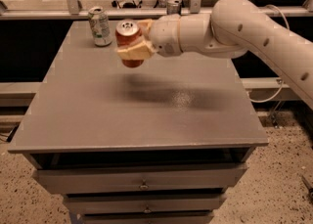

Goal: Move coke can near 7up can

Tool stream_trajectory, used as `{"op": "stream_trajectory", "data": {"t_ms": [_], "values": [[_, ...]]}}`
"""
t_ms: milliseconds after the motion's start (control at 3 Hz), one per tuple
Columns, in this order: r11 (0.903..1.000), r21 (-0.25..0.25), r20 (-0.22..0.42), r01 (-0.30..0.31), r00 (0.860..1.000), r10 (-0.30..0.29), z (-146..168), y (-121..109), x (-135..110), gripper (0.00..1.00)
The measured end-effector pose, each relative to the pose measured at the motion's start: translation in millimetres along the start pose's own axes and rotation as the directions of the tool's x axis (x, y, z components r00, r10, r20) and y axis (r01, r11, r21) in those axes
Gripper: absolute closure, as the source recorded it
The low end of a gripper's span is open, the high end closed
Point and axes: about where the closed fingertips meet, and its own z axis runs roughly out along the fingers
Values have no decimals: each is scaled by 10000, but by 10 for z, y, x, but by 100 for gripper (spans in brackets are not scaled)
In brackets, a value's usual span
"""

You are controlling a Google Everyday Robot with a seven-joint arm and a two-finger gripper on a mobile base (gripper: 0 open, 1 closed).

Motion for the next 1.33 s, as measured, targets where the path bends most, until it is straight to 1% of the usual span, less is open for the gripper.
{"op": "stream_trajectory", "data": {"t_ms": [333, 667, 1000, 1333], "values": [[9966, 818, 129, 95, 9999, -106, 155, -667, 12, 100], [9811, 1930, -75, -139, 9999, 156, 180, -1318, 86, 100], [9685, 2413, -264, -614, 9972, 698, 178, -1512, 249, 100], [9652, 2223, -131, -1374, 9895, 1439, 346, -1498, 426, 100]]}}
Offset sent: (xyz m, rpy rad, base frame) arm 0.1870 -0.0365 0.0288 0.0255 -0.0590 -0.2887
